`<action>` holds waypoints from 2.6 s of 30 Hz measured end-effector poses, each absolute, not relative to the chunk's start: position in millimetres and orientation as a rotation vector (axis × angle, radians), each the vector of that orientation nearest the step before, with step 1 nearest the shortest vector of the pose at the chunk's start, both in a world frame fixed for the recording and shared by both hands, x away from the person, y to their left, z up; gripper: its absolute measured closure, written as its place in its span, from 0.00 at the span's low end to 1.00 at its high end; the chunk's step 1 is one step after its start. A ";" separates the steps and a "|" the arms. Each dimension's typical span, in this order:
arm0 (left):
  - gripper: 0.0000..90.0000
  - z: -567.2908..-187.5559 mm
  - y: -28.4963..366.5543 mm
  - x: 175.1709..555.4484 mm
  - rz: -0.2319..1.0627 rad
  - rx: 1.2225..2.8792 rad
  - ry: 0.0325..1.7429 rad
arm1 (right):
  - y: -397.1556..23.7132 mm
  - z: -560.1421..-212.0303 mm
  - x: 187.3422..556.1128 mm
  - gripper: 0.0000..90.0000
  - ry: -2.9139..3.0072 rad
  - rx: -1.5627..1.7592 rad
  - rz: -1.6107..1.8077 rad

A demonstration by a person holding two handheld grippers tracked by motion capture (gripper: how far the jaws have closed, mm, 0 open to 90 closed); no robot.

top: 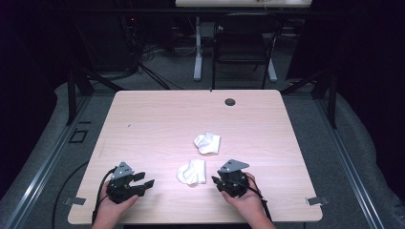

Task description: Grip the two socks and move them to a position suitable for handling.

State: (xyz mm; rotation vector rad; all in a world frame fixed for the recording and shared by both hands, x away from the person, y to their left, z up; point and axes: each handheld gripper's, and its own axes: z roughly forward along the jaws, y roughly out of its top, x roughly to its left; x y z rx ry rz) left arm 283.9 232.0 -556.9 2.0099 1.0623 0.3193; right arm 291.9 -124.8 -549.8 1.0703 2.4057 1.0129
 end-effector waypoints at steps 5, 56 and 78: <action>0.54 -558.6 225.7 285.3 0.316 2.035 1.035 | -101.4 -548.4 298.8 0.81 2.443 1.016 1.003; 0.61 -564.4 169.8 279.1 0.290 2.114 0.851 | -80.7 -557.4 267.7 0.71 2.513 0.873 1.037; 0.57 -567.3 163.3 279.1 0.338 2.120 0.872 | -36.8 -569.5 263.2 0.76 2.511 0.845 0.972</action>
